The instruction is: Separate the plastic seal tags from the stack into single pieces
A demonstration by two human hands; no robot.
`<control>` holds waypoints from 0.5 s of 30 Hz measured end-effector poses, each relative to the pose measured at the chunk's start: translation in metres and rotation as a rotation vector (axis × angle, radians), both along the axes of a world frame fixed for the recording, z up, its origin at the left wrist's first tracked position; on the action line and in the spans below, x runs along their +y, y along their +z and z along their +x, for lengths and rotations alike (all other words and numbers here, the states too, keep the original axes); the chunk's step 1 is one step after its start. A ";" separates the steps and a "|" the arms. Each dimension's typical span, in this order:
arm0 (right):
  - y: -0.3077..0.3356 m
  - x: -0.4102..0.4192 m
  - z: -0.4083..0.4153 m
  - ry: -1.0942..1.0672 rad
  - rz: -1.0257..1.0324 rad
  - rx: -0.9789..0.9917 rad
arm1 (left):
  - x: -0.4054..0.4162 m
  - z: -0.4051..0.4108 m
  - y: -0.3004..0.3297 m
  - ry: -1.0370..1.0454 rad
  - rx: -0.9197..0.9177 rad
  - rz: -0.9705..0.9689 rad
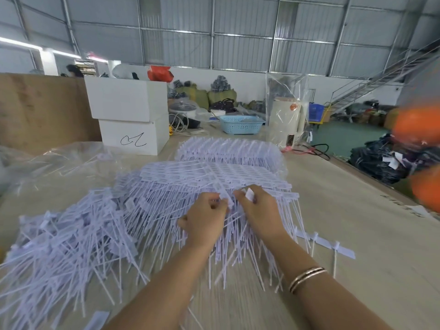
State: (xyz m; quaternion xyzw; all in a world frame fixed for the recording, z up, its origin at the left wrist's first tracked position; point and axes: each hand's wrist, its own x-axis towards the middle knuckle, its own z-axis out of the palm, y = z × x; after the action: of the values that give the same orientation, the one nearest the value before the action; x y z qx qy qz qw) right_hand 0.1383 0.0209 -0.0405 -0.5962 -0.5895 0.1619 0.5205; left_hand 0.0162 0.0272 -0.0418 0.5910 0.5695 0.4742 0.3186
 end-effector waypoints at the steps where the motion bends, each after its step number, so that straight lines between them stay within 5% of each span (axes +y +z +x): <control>1: 0.001 0.001 -0.002 0.005 -0.014 0.024 | -0.001 0.000 0.000 -0.012 0.004 0.016; 9: 0.000 0.007 -0.002 0.057 -0.136 0.220 | 0.000 -0.001 -0.003 -0.060 0.064 0.147; 15: 0.006 0.007 0.008 0.006 -0.098 0.459 | 0.004 -0.013 0.002 0.023 0.327 0.444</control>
State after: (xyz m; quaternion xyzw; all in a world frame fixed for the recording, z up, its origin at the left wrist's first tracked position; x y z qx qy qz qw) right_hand 0.1467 0.0282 -0.0340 -0.5667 -0.4489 0.3232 0.6106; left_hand 0.0034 0.0312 -0.0394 0.7085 0.5022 0.4894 0.0797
